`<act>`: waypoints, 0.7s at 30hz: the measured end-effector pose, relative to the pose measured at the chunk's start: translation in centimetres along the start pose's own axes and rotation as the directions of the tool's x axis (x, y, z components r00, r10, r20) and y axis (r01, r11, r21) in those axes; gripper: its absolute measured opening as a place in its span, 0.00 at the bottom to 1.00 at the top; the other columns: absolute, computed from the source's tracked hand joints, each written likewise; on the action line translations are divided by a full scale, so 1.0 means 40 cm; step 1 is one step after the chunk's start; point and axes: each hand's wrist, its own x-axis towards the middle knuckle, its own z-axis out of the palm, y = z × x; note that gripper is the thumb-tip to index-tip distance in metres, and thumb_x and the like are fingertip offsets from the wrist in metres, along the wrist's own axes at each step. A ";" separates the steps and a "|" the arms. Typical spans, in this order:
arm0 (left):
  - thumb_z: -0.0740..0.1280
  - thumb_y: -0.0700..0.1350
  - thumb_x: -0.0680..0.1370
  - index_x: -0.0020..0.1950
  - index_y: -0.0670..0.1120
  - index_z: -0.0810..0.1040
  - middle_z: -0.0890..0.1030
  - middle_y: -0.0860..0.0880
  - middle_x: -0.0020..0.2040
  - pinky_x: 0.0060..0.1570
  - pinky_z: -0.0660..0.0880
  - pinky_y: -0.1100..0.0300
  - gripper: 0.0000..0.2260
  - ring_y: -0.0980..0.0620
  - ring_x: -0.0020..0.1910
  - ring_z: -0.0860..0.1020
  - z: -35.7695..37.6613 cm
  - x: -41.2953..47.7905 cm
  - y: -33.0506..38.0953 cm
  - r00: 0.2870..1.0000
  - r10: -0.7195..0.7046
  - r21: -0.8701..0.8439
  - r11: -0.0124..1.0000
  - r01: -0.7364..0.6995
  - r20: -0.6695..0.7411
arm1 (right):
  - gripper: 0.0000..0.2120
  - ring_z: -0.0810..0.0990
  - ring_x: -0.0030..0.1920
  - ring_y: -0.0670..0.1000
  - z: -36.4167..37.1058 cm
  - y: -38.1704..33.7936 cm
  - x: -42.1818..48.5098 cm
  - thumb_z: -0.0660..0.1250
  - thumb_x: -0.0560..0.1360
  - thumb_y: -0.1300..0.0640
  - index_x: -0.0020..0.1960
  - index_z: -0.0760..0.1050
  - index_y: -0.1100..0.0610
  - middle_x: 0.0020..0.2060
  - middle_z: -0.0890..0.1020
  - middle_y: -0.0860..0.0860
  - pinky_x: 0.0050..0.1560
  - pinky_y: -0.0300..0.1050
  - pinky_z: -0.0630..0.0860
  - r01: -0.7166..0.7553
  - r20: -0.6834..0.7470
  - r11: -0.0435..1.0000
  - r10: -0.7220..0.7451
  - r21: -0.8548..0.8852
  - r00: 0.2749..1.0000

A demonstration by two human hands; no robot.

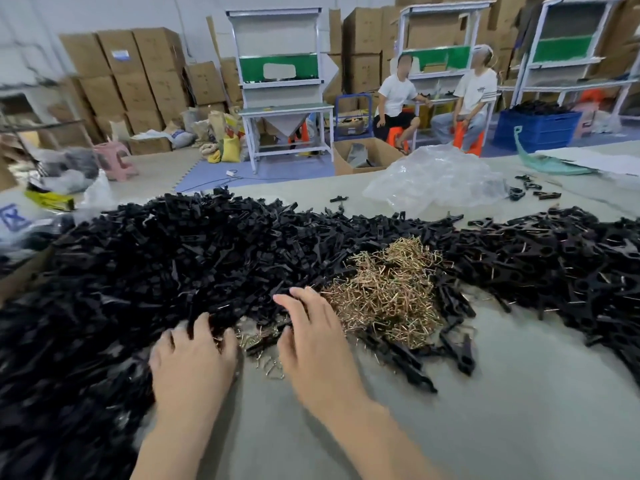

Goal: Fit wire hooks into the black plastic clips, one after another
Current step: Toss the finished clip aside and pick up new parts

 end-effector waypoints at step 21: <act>0.62 0.63 0.77 0.55 0.59 0.73 0.77 0.63 0.50 0.54 0.72 0.62 0.12 0.63 0.54 0.75 -0.040 -0.014 0.060 0.977 0.182 -0.696 0.688 -0.206 -0.110 | 0.16 0.82 0.57 0.40 0.005 0.028 0.045 0.67 0.80 0.47 0.68 0.75 0.42 0.56 0.82 0.37 0.58 0.41 0.78 -0.320 0.164 0.603 0.300 0.731 0.940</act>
